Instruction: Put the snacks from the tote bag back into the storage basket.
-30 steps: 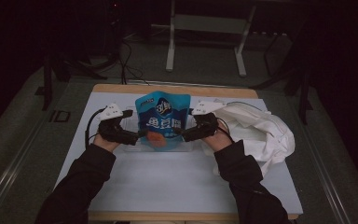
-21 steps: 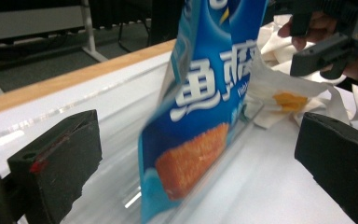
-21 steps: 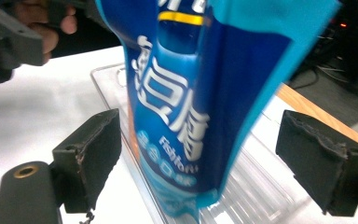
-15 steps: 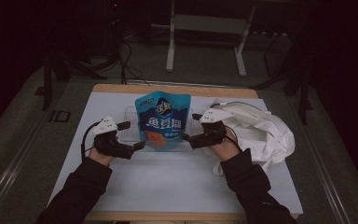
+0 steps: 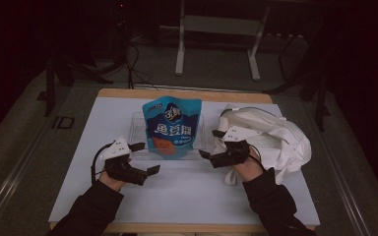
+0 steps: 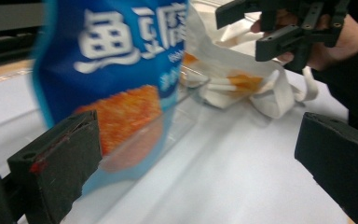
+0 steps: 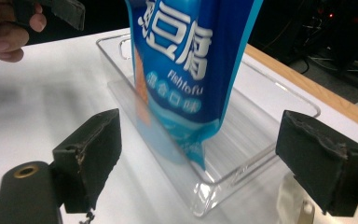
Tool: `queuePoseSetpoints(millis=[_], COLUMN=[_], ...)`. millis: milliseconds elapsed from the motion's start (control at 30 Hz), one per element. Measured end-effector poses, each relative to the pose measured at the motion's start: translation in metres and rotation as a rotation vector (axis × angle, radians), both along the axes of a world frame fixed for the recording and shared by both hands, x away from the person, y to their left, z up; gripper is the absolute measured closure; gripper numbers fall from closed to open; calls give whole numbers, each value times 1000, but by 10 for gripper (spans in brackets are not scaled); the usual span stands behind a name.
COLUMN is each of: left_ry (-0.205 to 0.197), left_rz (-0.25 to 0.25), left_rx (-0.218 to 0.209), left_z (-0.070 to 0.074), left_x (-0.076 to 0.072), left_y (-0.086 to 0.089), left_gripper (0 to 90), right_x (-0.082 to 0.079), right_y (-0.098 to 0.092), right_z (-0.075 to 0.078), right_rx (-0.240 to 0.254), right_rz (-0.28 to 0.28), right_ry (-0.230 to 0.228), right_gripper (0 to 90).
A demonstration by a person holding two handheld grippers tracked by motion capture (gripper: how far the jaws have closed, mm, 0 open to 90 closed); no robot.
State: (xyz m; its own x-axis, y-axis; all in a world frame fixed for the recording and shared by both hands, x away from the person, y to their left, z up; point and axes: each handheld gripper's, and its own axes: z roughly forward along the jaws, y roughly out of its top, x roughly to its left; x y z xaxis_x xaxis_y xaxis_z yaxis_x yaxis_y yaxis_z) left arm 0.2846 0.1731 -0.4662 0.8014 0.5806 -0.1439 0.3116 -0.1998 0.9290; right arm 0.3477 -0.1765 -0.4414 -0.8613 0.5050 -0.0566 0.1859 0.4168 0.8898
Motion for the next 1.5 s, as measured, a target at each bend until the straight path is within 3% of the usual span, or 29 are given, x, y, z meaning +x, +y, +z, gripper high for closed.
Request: queuePoseSetpoints(millis=[133, 233, 333, 467, 733, 833, 900, 1167, 1233, 1500], left_ry=[4, 13, 17, 16, 18, 3, -7, -12, -14, -13], left_rz=[-42, -75, -93, -119, -163, -166, -168, -168, -168, -152], left_rx=[26, 13, 14, 48, 71, 99, 99, 125, 120, 127], left_z=[-4, -5, -6, -9, -14, -15, -16, -21, -21, -24], left_x=[-6, -9, -10, -13, -18, -21, -22, -23, -23, -22], left_y=[-12, -21, -28, -36, -51, -56, -58, -61, -61, -57], left_gripper=[9, 9, 9, 9, 9, 9, 9, 9, 9, 9], right_x=[-7, -11, -22, -31, -43, -48, -50, -55, -56, -52], right_y=[-6, -8, -12, -17, -24, -24, -23, -29, -32, -39], right_z=[-5, -7, -11, -15, -24, -28, -29, -35, -37, -44], right_rx=[13, 11, 6, 14, 26, 29, 27, 44, 45, 42], right_rz=[-1, 4, 13, 13, -2, 0, -3, -15, -28, -47], right_ry=[1, 4, 1, 6, 7, 14, -2, 12, -2, 24], right_gripper=[143, 143, 142, 143, 143, 143, 145, 147, 147, 147])
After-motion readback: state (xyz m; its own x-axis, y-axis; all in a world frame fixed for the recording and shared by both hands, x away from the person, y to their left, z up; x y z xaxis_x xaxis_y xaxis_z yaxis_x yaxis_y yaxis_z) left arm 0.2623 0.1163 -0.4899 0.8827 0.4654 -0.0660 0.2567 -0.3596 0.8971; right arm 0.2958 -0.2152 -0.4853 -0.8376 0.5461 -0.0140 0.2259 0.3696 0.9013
